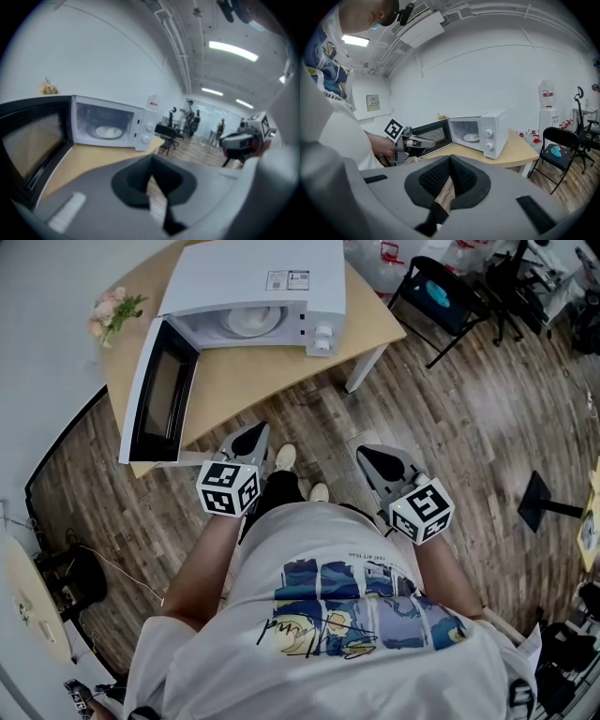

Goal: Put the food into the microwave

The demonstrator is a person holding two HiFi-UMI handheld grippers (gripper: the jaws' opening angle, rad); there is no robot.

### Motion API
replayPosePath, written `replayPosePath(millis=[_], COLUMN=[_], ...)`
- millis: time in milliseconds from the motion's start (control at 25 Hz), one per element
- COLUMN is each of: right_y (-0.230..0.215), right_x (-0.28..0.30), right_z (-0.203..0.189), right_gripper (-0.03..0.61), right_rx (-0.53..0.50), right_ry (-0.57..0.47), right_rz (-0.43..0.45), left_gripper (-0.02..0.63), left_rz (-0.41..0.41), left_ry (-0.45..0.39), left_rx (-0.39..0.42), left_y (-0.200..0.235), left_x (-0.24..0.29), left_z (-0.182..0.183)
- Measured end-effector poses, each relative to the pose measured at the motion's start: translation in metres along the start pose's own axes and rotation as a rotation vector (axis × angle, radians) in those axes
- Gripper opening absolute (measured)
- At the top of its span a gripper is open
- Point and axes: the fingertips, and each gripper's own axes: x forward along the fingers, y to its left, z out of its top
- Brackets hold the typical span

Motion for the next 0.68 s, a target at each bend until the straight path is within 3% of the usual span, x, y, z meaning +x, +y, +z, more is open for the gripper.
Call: replayPosePath(millis=[680], right_y=[-0.037], right_x=[0.059], right_z=[0.021], right_gripper=[0.006], right_rx=[-0.006], right_ry=[0.052], right_rz=[-0.005], left_gripper=[0.008], left_rz=[-0.021], left_ry=[0.017], left_rx=[-0.015], left_y=[0.049], left_x=[0.044], left_z=[0.021])
